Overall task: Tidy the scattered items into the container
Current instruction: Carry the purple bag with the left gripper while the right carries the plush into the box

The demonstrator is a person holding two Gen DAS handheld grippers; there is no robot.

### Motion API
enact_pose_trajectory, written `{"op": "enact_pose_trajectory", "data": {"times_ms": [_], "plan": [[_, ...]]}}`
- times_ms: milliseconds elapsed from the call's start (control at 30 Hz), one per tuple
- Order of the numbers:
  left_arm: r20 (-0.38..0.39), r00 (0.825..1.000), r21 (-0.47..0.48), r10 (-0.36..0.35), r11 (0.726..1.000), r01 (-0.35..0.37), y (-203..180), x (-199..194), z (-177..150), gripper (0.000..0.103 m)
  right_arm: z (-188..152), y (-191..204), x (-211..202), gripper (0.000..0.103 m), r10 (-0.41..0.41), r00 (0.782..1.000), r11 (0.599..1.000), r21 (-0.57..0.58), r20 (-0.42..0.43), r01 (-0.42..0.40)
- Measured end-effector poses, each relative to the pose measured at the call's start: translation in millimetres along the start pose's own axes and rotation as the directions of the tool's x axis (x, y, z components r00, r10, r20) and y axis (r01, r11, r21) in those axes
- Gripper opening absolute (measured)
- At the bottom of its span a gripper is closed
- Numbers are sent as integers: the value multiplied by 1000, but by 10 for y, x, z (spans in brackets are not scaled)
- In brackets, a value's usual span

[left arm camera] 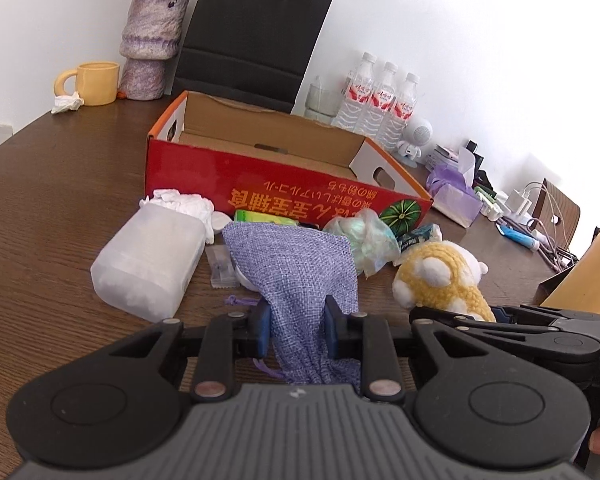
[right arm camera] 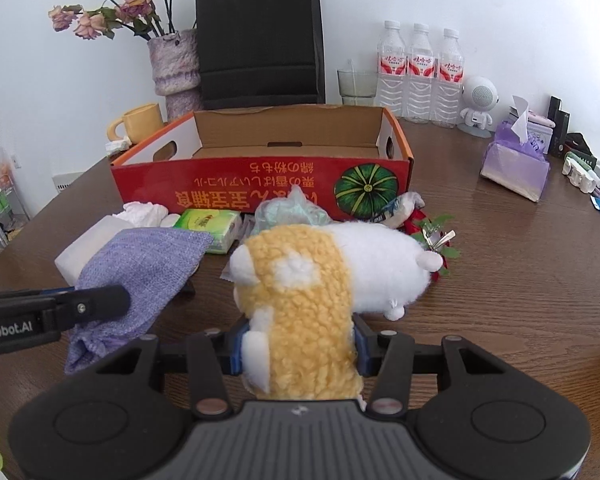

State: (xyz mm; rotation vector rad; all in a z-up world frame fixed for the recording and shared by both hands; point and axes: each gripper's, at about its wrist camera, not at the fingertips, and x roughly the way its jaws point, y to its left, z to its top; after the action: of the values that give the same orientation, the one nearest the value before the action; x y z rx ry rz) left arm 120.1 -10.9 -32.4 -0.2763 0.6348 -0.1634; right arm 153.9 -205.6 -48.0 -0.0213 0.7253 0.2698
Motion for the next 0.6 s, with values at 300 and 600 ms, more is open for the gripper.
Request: {"op": "enact_pose_trajectory", "data": {"times_ms": [300,600], "plan": [[101,995,35,-22,999,18,-34,-161,445,26,355,112,-122,47,10,995,1000,-20,102,-8],[167,986,12,-12,1000,10,14,-28,993,26,880,289,-61,47,27,978,999,-31,209,-21]]}}
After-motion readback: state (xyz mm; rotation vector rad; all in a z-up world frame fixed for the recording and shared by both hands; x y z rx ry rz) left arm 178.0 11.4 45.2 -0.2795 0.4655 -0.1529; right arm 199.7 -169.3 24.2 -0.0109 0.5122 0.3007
